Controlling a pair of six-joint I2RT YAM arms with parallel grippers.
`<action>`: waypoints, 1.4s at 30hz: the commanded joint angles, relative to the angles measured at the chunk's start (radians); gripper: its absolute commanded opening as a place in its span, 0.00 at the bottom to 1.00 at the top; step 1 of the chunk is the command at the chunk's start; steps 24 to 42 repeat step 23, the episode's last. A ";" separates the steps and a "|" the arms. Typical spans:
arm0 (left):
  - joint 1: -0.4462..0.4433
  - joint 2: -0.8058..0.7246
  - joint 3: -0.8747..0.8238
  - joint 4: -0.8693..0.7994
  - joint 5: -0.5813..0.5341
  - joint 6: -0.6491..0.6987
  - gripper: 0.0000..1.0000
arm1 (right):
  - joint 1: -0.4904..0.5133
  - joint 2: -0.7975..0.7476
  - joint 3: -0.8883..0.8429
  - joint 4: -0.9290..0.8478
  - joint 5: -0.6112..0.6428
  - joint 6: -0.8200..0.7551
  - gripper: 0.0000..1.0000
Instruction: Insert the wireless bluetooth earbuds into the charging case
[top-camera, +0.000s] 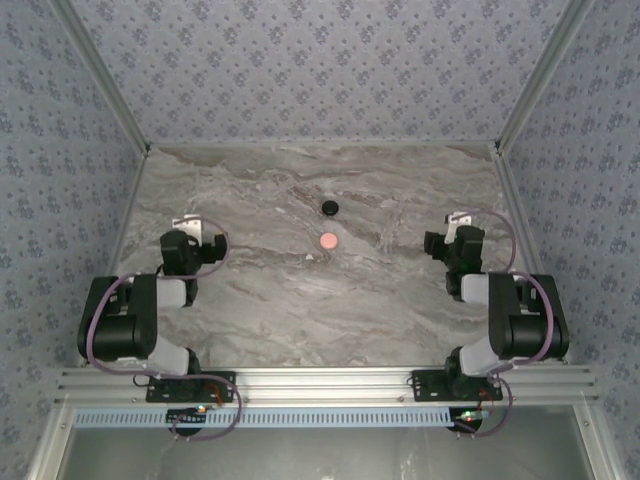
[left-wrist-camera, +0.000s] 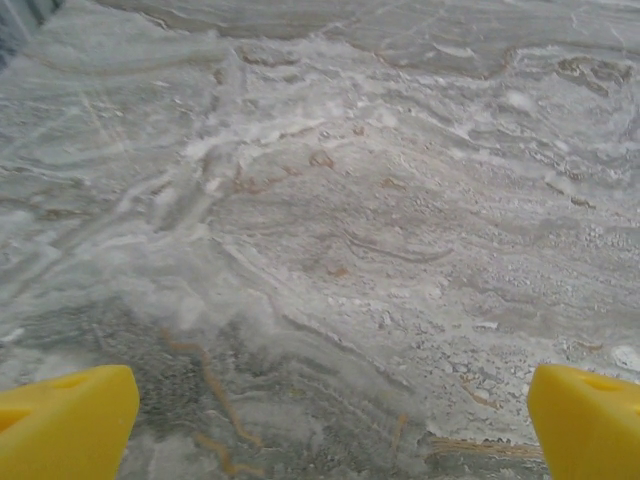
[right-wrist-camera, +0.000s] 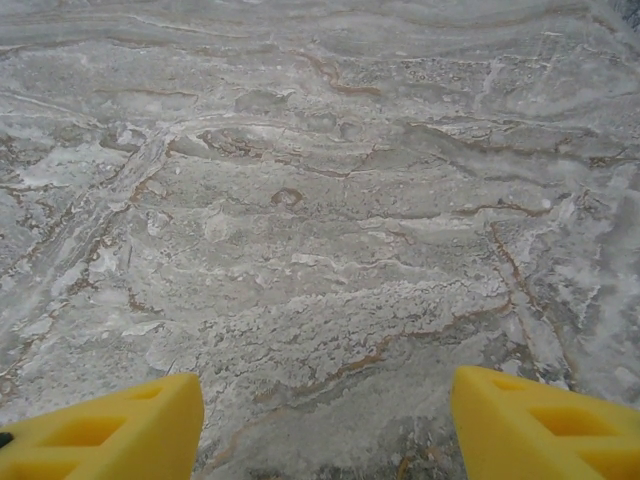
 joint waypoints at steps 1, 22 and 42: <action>0.005 0.018 0.047 0.029 0.016 -0.017 0.99 | 0.005 0.015 -0.005 0.095 -0.003 -0.023 0.72; 0.003 0.017 0.052 0.017 -0.034 -0.033 0.99 | 0.009 0.013 -0.003 0.090 0.005 -0.027 1.00; 0.003 0.018 0.052 0.017 -0.035 -0.034 0.99 | 0.009 0.014 -0.003 0.091 0.005 -0.027 1.00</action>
